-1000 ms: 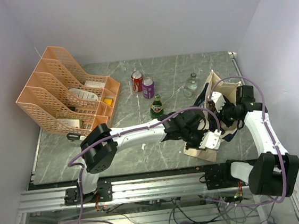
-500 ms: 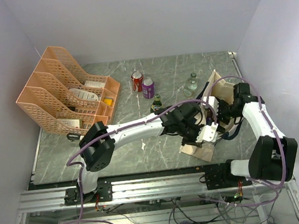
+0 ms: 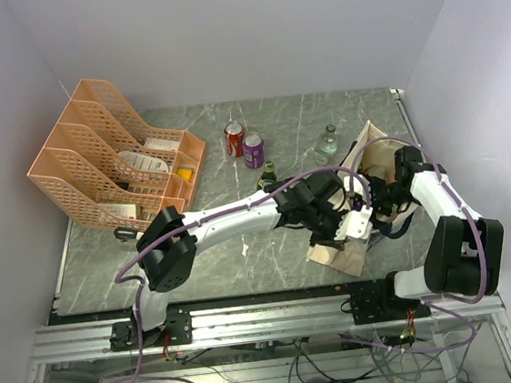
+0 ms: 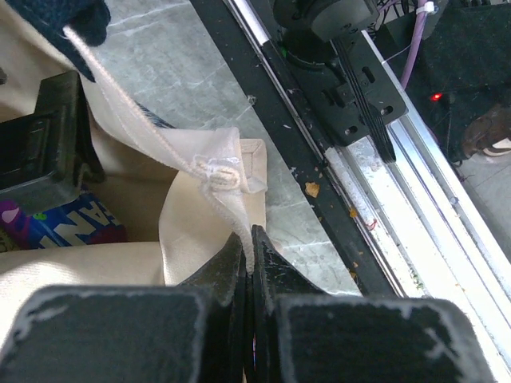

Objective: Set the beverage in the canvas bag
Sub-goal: Pick up the drink from the canvas bag.

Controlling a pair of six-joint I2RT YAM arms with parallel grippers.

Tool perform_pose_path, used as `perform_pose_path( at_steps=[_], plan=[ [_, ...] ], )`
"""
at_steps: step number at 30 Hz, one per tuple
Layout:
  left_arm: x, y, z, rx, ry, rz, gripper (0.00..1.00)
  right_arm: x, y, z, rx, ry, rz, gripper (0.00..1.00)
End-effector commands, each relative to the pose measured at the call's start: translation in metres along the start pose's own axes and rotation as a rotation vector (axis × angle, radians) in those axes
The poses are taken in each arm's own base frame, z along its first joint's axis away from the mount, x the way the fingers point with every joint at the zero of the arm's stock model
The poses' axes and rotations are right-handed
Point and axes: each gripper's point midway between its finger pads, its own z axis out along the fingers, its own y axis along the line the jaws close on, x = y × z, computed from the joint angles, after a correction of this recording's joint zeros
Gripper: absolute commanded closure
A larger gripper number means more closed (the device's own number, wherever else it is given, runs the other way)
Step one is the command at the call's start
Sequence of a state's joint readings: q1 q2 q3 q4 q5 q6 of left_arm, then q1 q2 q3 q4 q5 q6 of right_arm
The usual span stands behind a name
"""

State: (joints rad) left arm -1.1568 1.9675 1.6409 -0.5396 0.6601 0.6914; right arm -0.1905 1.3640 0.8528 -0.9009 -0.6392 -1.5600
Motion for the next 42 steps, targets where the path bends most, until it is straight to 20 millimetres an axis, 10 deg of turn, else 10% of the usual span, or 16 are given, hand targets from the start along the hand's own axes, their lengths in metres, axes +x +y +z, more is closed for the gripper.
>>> perform_pose_path(
  at_steps=[1,29,42],
  plan=[
    [0.040,-0.004,-0.005,0.023,0.091,-0.114,0.93,0.017,0.030,0.013,-0.121,0.022,0.018,0.10],
    [0.040,0.020,-0.020,-0.026,0.055,-0.143,0.93,0.038,0.070,0.045,-0.440,0.086,-0.060,0.11],
    [0.030,0.034,-0.029,-0.066,0.049,-0.128,0.91,0.018,0.029,0.038,-0.365,0.053,-0.005,0.51]
  ],
)
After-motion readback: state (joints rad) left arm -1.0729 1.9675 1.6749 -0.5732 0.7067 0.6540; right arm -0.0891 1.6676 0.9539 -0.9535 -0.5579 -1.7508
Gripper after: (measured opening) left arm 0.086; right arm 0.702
